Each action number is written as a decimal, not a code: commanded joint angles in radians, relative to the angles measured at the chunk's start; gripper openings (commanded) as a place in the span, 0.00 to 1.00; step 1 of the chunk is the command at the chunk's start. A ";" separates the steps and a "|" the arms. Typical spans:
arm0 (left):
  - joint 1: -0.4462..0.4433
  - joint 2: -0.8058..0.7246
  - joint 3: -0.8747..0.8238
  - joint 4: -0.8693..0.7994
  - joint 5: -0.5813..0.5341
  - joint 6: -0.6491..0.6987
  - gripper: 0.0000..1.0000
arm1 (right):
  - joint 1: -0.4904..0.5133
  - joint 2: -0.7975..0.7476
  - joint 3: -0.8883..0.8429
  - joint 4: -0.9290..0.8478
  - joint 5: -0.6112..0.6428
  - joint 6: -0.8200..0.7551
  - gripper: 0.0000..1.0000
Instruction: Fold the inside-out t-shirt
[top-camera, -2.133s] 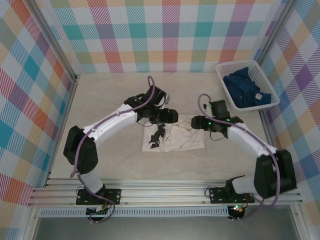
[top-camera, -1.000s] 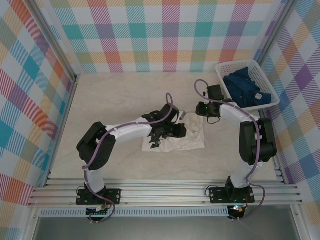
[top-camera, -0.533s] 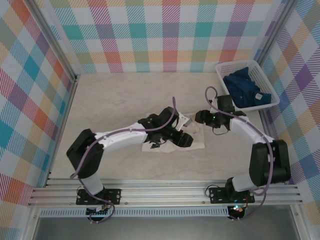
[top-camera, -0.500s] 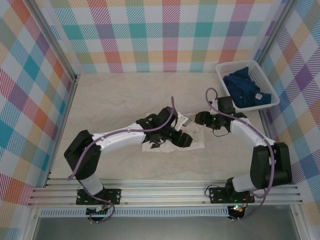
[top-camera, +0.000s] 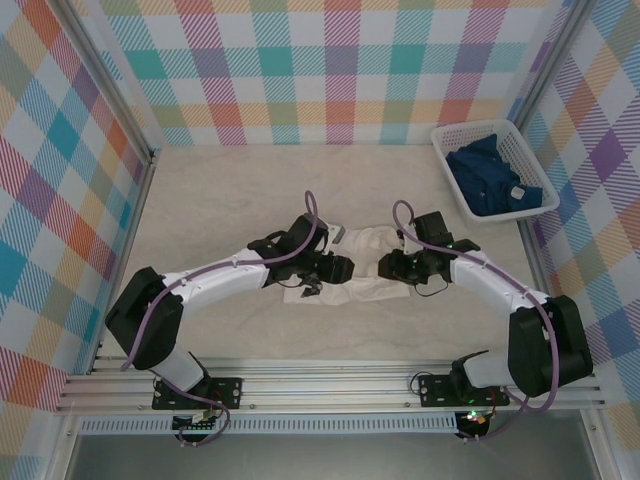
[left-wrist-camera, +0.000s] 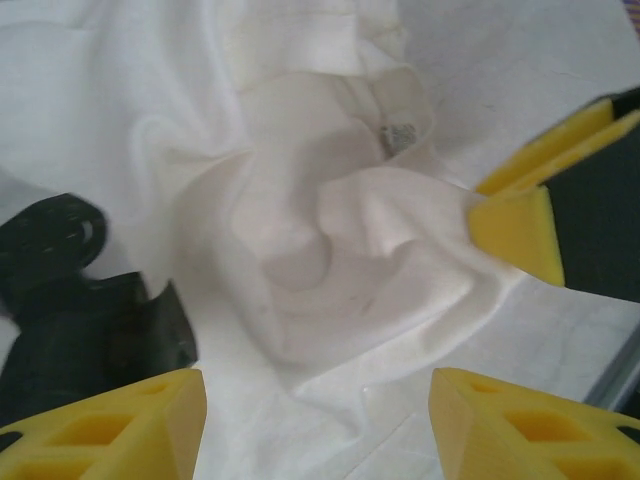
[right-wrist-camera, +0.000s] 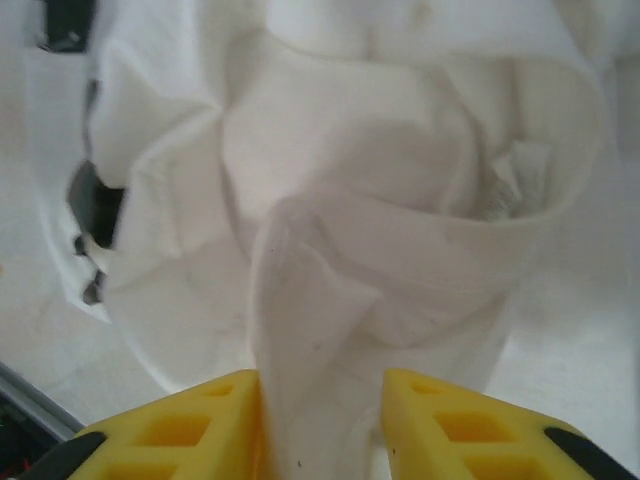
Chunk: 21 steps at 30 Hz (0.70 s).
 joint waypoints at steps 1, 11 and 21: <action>0.010 -0.047 -0.017 -0.042 -0.081 -0.025 0.61 | 0.003 -0.020 -0.018 -0.099 0.097 0.021 0.26; 0.011 -0.033 -0.027 -0.084 -0.123 -0.028 0.61 | -0.003 -0.121 -0.100 -0.089 0.238 0.122 0.39; 0.040 -0.046 -0.032 -0.104 -0.173 -0.043 0.62 | 0.018 0.079 0.123 0.143 0.192 -0.062 0.57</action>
